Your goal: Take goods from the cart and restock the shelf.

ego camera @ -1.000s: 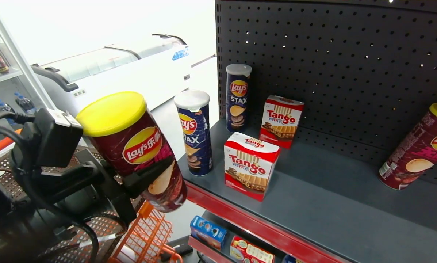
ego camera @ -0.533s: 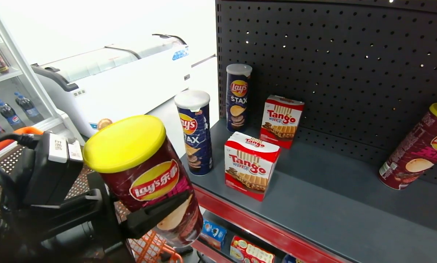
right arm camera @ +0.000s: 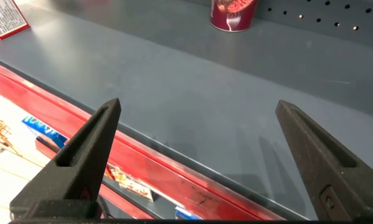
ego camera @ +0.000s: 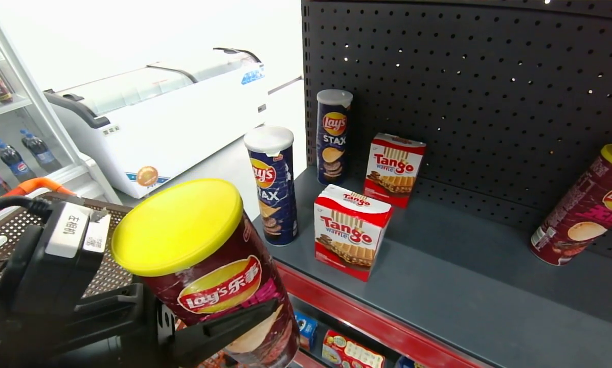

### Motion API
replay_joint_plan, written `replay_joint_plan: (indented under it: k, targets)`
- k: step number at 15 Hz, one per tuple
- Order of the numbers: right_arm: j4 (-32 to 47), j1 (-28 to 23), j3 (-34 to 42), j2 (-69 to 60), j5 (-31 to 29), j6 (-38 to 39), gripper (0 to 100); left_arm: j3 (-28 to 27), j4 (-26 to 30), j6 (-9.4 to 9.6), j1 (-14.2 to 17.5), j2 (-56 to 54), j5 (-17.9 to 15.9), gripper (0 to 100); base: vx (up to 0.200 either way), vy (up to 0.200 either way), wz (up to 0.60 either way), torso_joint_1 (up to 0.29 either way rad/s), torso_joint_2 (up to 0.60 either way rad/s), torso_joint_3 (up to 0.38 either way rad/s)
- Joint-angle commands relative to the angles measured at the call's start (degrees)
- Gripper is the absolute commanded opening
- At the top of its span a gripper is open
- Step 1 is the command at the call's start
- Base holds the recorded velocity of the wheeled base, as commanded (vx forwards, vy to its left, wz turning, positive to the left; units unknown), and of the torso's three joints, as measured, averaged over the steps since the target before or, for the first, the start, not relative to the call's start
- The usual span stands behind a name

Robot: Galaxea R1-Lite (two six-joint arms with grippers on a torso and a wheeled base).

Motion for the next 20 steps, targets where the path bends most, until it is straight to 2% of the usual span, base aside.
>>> replay_joint_plan:
  k: [1,3,14,20]
  targets:
    - [-0.02,0.00,0.00,0.06,0.02,-0.04,100,0.27,-0.02,0.01,0.02,-0.02,-0.89,0,0.000,0.000,0.00,0.000,0.00,0.000]
    - [-0.02,0.00,0.00,-0.03,0.11,0.04,100,0.97,-0.02,0.01,0.02,-0.02,-3.62,0,0.000,0.000,-0.30,0.001,0.00,-0.001]
    - [-0.02,0.00,0.00,-0.03,0.11,0.04,100,0.88,-0.11,0.01,0.90,-0.02,-3.62,0,0.000,0.000,-0.60,0.002,0.00,0.004]
    - [-0.02,0.00,0.00,0.06,0.19,0.13,100,0.97,-0.11,-0.08,2.05,-0.02,-3.79,0,0.000,0.000,0.00,0.000,0.00,0.000]
